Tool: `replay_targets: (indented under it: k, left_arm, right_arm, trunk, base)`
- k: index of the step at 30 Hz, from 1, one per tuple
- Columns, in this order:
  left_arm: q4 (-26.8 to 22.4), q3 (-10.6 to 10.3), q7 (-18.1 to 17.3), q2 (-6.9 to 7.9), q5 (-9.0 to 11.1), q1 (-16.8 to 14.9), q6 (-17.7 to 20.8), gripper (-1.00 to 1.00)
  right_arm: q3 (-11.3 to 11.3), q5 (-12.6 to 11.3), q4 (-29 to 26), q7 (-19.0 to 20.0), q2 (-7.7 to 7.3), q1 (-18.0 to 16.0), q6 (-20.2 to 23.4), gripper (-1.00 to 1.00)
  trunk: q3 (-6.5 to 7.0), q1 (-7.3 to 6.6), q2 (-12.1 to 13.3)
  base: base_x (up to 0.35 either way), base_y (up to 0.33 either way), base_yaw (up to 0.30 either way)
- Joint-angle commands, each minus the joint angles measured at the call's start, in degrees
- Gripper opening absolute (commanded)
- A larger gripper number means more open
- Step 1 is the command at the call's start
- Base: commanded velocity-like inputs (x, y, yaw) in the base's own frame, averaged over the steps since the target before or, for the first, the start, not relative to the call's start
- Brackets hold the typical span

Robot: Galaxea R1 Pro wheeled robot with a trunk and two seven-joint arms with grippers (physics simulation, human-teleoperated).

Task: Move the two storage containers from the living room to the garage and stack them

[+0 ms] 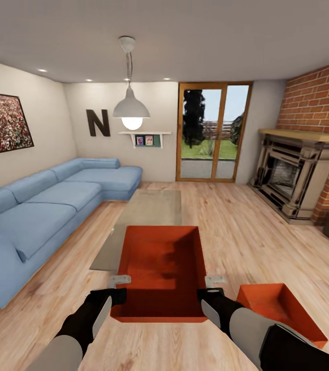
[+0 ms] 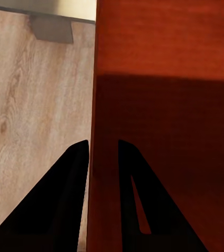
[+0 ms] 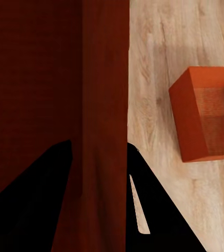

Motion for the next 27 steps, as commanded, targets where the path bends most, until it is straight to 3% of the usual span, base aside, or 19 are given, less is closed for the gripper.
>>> replay_targets:
  k: [1, 27]
  left_arm:
    - [-0.19, 0.24, 0.52, -0.03, -0.74, -0.04, 0.34, -1.00]
    - [-0.19, 0.24, 0.52, 0.05, -0.74, -0.04, 0.27, -1.00]
  right_arm:
    - [0.91, -0.55, 0.85, -0.90, -0.06, 0.00, 0.38, -1.00]
    - [0.91, -0.55, 0.85, -0.90, -0.08, 0.00, 0.38, -1.00]
  trunk:
    - [-0.02, 0.02, -0.05]
    - [-0.02, 0.02, -0.05]
  base:
    - [0.000, 0.000, 0.269]
    - [0.000, 0.000, 0.269]
